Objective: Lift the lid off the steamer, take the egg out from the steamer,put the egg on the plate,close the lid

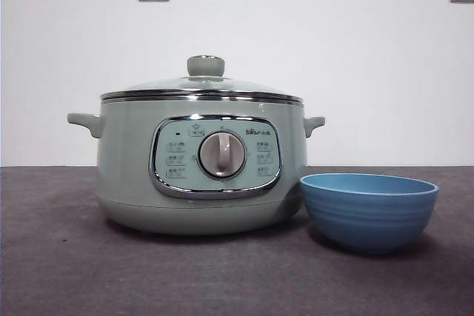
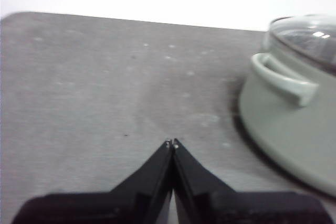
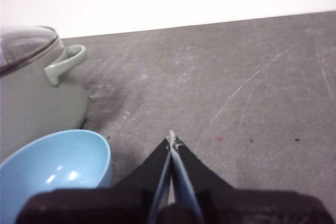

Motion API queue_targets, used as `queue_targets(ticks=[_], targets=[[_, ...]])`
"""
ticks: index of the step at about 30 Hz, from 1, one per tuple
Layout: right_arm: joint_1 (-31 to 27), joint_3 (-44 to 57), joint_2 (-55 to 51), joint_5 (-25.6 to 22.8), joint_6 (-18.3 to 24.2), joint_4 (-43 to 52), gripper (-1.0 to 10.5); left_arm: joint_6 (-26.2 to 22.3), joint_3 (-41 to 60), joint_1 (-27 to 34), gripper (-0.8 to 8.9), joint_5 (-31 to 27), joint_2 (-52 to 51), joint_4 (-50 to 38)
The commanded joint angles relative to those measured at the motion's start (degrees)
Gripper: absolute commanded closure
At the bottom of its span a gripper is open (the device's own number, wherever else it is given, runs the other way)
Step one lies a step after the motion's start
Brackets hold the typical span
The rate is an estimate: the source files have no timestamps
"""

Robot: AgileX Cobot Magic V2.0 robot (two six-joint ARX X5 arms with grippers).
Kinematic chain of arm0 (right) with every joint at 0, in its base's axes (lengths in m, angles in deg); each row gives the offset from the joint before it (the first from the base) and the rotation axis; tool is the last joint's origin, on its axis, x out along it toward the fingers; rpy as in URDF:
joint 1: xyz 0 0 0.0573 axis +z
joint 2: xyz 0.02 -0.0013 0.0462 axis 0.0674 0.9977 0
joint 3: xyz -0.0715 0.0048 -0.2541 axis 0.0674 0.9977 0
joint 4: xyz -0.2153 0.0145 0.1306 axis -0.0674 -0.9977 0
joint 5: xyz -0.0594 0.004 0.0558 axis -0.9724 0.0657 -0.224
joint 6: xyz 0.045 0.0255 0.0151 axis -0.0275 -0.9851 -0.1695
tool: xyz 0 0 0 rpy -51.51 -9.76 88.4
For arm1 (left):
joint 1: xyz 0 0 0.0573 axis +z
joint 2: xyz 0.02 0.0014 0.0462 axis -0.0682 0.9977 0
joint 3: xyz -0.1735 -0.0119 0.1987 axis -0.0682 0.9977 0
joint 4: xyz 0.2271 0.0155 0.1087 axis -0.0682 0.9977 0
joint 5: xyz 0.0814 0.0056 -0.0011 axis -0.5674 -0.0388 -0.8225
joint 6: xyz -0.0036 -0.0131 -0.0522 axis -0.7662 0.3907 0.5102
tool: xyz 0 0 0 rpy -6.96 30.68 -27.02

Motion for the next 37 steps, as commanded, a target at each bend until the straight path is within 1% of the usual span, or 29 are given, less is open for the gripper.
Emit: queue_targets(ticks=[1,3,4,8,14,16,19,23,25,29,33,35,37], targets=[[0.1,0.0,-0.2,0.2,-7.8,0.3,9.6,4.8,-0.1,-0.1,8.21,3.3,-0.1,0.1],[0.1,-1.1,-0.2,0.2,-10.6,0.3,9.6,7.1,-1.4,-0.1,8.21,5.1,-0.1,0.5],[0.1,-1.9,-0.1,0.2,-11.1,0.3,9.6,8.3,-2.3,-0.2,8.21,5.6,-0.1,0.8],[0.1,-5.7,0.8,1.0,-11.1,0.2,9.6,10.8,-6.5,-0.2,8.2,6.8,0.0,2.2],[0.1,-14.8,7.0,5.1,-11.0,-1.9,9.6,10.7,-15.0,-0.2,8.2,11.0,1.7,7.6],[0.2,-18.9,10.3,6.7,-10.3,-3.8,9.6,10.4,-18.1,-0.2,8.2,12.5,3.1,9.7],[0.2,-26.1,16.2,10.9,-5.9,-8.6,9.6,9.9,-23.1,-0.2,8.2,15.8,6.0,13.3],[0.2,-37.4,25.4,18.2,1.7,-18.8,9.6,6.6,-30.2,-0.2,8.2,21.9,11.5,18.7],[0.2,-42.2,29.2,21.1,5.2,-23.7,9.6,4.9,-33.3,-0.2,8.2,24.5,14.0,21.2],[1.2,-52.4,36.9,24.7,11.8,-33.9,9.6,0.6,-40.9,-0.2,8.2,27.9,19.8,27.2],[2.8,-59.3,42.1,28.5,14.8,-40.0,9.6,-3.7,-47.6,-0.3,8.2,32.2,24.7,32.1],[3.5,-61.9,44.5,31.5,16.4,-43.2,9.6,-5.2,-50.7,-0.6,8.2,34.3,26.9,34.7],[4.1,-63.2,46.0,33.5,17.8,-45.4,9.6,-6.3,-52.8,-1.1,8.2,35.2,28.4,36.7]])
